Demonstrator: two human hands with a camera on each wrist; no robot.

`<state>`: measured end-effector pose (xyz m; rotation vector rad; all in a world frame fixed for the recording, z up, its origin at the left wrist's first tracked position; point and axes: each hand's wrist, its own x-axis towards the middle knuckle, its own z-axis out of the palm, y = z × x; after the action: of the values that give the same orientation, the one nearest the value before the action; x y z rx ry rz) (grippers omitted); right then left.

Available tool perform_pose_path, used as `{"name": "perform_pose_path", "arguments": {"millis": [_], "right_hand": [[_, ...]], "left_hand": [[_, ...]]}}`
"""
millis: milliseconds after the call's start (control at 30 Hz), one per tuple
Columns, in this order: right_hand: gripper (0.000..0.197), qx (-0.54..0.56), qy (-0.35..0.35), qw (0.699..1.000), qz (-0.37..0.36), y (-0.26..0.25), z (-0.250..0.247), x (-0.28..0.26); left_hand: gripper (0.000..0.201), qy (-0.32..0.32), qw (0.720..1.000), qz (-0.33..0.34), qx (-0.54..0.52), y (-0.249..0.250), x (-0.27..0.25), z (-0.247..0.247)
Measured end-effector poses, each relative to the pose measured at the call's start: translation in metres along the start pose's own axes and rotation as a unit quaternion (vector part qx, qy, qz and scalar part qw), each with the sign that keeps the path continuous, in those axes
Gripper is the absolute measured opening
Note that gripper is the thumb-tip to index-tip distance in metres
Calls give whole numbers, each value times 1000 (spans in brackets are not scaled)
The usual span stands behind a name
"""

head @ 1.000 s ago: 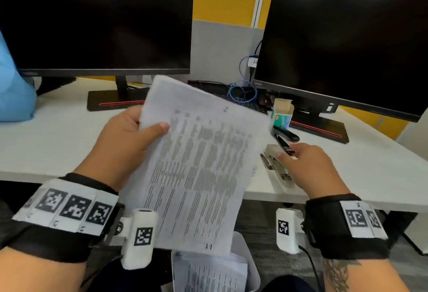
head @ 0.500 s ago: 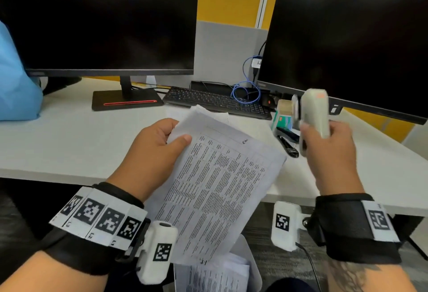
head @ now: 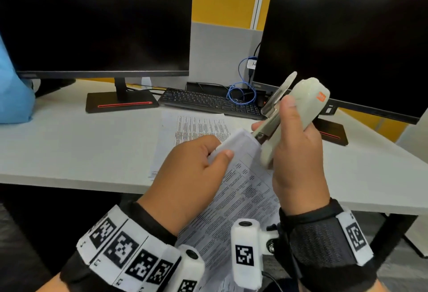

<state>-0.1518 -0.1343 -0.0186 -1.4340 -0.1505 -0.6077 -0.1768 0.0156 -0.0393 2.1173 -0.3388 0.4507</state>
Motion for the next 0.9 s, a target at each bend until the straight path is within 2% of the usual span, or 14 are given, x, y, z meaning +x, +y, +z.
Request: {"name": "perform_pose_path", "arguments": {"millis": [133, 267, 333, 400, 500, 533, 700, 900], "right_hand": [[41, 23, -6, 1000, -6, -5, 4, -2], [50, 2, -4, 1000, -20, -9, 8, -3], [48, -2, 4, 999, -35, -9, 7, -3], [44, -1, 14, 999, -46, -11, 7, -3], [39, -6, 22, 998, -58, -13, 7, -6], [38, -2, 23, 998, -56, -14, 8, -7], [49, 53, 29, 998, -25, -13, 8, -7], [58, 16, 30, 999, -39, -17, 6, -4]], "left_hand": [[36, -8, 1000, 23, 14, 7, -2, 3], [35, -5, 999, 38, 5, 11, -2, 5], [30, -12, 999, 39, 6, 14, -3, 7], [13, -29, 999, 33, -27, 18, -4, 7], [30, -79, 995, 32, -43, 23, -3, 6], [31, -83, 995, 42, -30, 25, -2, 4], [30, -38, 992, 115, 40, 30, -2, 6], [30, -3, 982, 164, 93, 33, -4, 11]]}}
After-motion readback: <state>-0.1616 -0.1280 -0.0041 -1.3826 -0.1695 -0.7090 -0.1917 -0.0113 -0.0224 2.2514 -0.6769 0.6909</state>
